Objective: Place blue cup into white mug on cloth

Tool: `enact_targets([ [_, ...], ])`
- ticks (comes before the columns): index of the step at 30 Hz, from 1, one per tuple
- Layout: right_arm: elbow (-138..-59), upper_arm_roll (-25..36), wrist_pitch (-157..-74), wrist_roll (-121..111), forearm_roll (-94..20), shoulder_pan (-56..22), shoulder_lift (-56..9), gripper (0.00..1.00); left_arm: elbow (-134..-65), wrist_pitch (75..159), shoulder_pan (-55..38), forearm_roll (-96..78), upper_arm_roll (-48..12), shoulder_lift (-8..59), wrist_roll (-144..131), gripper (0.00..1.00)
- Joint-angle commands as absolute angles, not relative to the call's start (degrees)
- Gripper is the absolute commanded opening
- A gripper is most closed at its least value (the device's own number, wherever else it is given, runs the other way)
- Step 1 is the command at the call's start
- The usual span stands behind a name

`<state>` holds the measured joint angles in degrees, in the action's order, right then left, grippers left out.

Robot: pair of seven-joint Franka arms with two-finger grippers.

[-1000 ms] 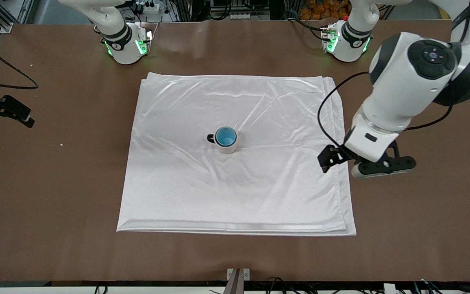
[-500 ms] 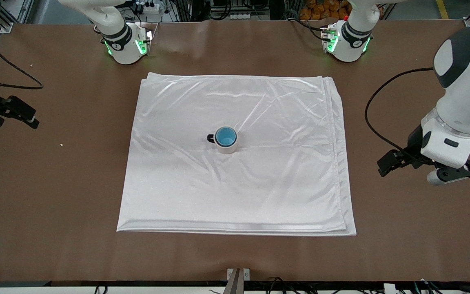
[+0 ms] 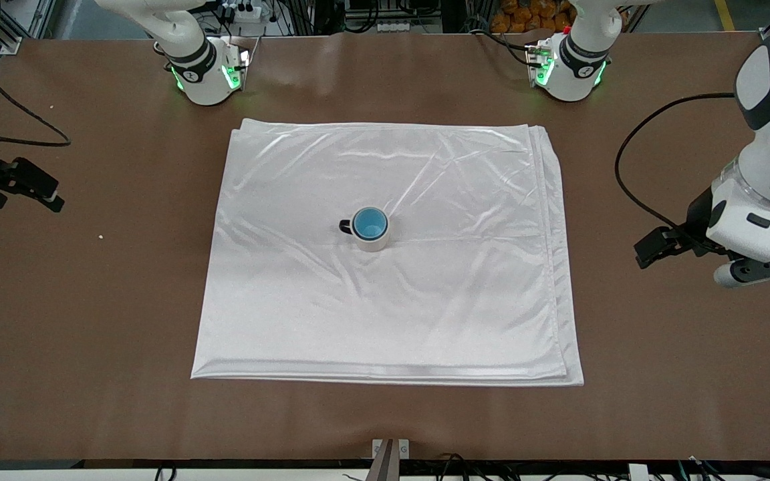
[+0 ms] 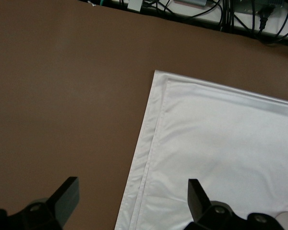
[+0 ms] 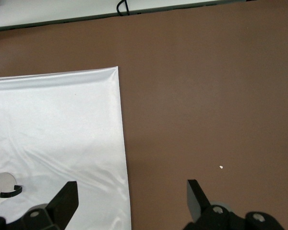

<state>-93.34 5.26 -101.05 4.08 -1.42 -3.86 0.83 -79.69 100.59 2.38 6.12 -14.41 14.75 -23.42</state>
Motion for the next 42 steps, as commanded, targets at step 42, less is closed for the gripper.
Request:
enact_targets([
  [42,-92.37,5.89,-99.93,3.87,-2.11,-2.9,-1.41,1.0,-81.56,94.31,4.13,4.83,-15.12,7.3,-18.81,1.0],
])
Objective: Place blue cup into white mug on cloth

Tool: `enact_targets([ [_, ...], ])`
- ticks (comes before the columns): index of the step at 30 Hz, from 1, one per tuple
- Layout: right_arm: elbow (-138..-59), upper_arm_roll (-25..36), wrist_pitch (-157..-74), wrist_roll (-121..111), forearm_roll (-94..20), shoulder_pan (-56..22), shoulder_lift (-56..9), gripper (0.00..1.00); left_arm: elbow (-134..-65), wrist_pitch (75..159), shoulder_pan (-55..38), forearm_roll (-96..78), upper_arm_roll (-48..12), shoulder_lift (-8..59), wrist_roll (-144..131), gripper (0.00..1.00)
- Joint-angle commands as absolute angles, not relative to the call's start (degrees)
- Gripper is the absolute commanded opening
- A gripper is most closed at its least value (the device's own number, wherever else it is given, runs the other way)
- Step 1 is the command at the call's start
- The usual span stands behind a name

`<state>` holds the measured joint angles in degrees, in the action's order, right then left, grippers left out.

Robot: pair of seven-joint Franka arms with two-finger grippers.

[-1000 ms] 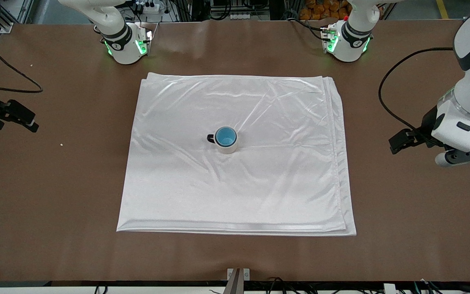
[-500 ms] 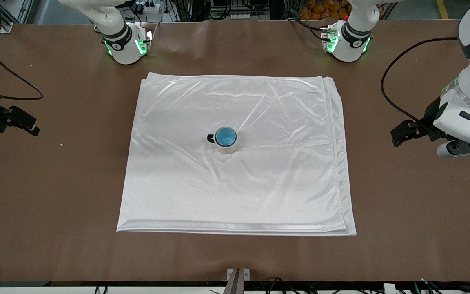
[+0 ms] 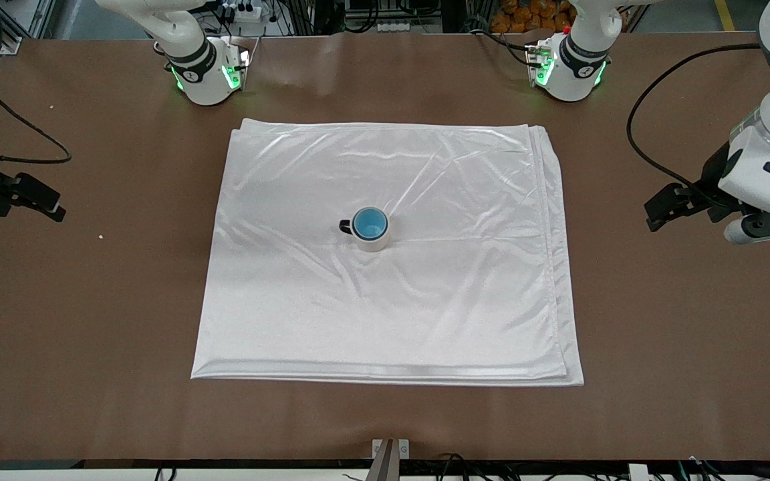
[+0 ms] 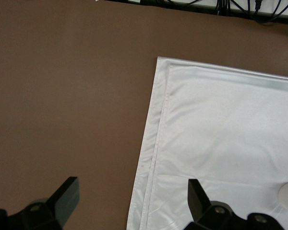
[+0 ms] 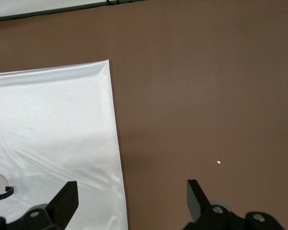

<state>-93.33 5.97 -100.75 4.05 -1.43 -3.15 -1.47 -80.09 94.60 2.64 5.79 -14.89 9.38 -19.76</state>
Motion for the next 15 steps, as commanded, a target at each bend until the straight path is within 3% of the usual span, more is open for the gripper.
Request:
enact_targets([
  [1,-92.37,5.89,-99.93,3.87,-2.11,-2.9,-1.41,1.0,-81.56,94.31,4.13,4.83,-15.12,7.29,-18.81,1.0],
  [15,-92.37,5.89,-99.93,3.87,-2.11,-2.9,-1.49,1.0,-81.39,94.57,4.04,4.48,-15.03,7.29,-15.38,1.0],
])
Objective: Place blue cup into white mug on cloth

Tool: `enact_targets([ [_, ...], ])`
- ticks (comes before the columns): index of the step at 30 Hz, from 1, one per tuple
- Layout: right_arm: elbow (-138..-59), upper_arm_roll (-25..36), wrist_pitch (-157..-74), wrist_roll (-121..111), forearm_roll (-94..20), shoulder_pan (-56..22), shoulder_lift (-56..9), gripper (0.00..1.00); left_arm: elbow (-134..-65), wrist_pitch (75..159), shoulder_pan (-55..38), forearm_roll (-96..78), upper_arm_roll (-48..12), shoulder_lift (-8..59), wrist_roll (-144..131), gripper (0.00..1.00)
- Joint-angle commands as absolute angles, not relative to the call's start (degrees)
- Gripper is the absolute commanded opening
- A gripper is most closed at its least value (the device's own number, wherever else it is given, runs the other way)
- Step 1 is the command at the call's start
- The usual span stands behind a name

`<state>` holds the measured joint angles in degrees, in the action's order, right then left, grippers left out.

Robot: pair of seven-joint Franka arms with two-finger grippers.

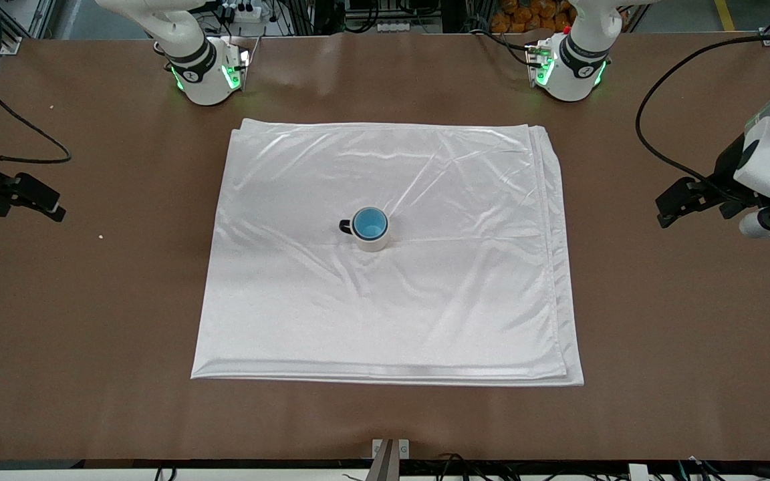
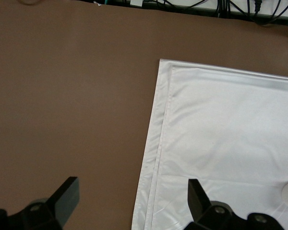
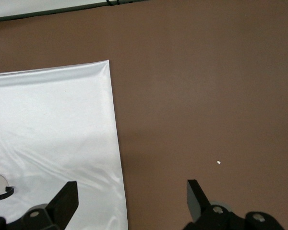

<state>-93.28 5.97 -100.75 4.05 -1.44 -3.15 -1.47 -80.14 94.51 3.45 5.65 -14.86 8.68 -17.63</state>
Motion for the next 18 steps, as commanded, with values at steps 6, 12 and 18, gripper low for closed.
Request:
enact_targets([
  [6,-92.37,5.89,-99.93,3.87,-2.2,-2.9,-1.41,1.0,-81.3,94.57,4.22,4.83,-14.94,7.38,-15.12,1.0],
  [12,-92.37,5.89,-99.93,3.87,-2.2,-2.99,-1.41,1.0,-81.3,94.48,4.83,4.57,-14.94,7.29,-14.85,1.0],
  [18,-92.37,5.89,-99.84,3.34,-2.2,-2.9,-1.41,1.0,-81.21,94.48,4.83,4.48,-15.03,7.47,-14.85,1.0],
])
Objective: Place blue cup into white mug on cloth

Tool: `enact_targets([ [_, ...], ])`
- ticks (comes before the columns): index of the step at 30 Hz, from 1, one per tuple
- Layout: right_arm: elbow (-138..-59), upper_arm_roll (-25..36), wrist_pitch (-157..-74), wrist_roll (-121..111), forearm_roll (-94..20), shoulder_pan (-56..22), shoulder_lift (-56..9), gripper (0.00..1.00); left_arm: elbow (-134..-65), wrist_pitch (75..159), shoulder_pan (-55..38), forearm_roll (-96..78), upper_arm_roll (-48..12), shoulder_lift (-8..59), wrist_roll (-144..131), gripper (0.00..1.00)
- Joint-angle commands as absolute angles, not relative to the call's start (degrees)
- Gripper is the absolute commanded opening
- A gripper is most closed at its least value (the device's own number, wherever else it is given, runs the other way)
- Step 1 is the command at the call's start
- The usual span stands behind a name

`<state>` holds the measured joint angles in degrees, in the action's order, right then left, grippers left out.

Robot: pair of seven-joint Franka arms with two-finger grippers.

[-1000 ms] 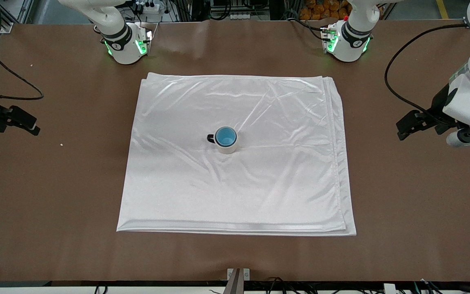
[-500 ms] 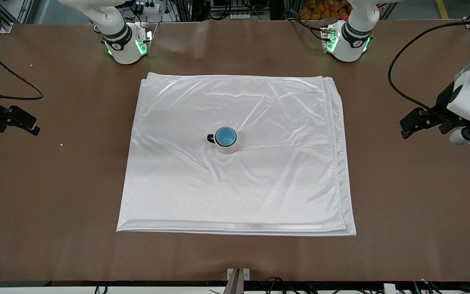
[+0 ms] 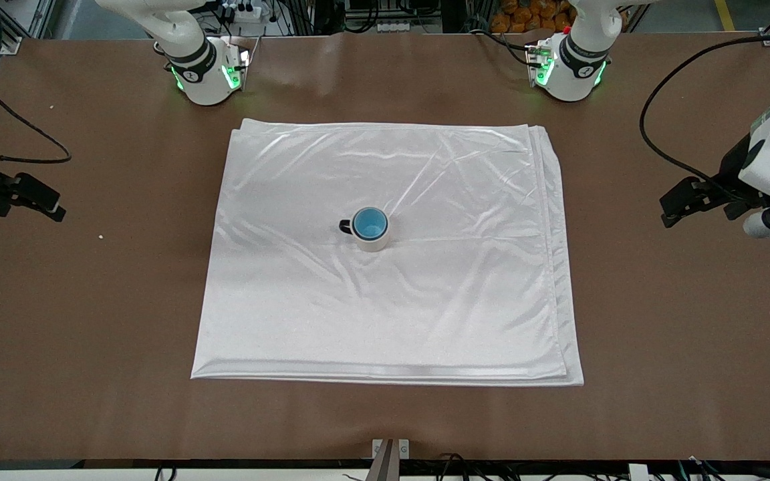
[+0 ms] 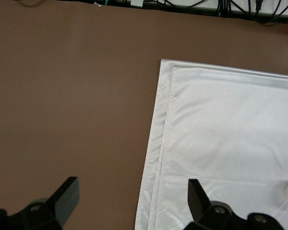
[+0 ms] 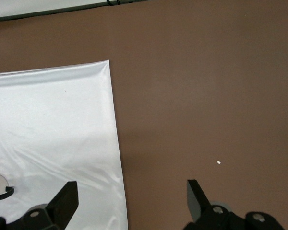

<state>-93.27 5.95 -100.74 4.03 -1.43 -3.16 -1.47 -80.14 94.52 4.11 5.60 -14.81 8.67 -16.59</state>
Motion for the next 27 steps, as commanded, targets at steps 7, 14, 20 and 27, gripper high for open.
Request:
enact_targets([
  [7,-92.46,5.89,-99.84,3.16,-2.29,-2.9,-1.41,1.0,-81.12,94.48,4.92,4.57,-15.38,7.38,-14.85,1.0],
  [14,-92.37,5.89,-99.84,3.16,-2.29,-2.9,-1.41,1.0,-81.12,94.48,4.92,4.57,-15.38,7.56,-14.85,1.0],
  [20,-92.46,5.89,-99.84,3.08,-2.29,-2.9,-1.41,1.0,-81.21,94.22,4.83,4.05,-15.56,7.38,-14.85,1.0],
  [27,-92.46,5.89,-99.76,3.08,-2.29,-2.81,-1.41,1.0,-81.21,93.6,4.92,3.96,-15.56,7.29,-14.85,1.0],
])
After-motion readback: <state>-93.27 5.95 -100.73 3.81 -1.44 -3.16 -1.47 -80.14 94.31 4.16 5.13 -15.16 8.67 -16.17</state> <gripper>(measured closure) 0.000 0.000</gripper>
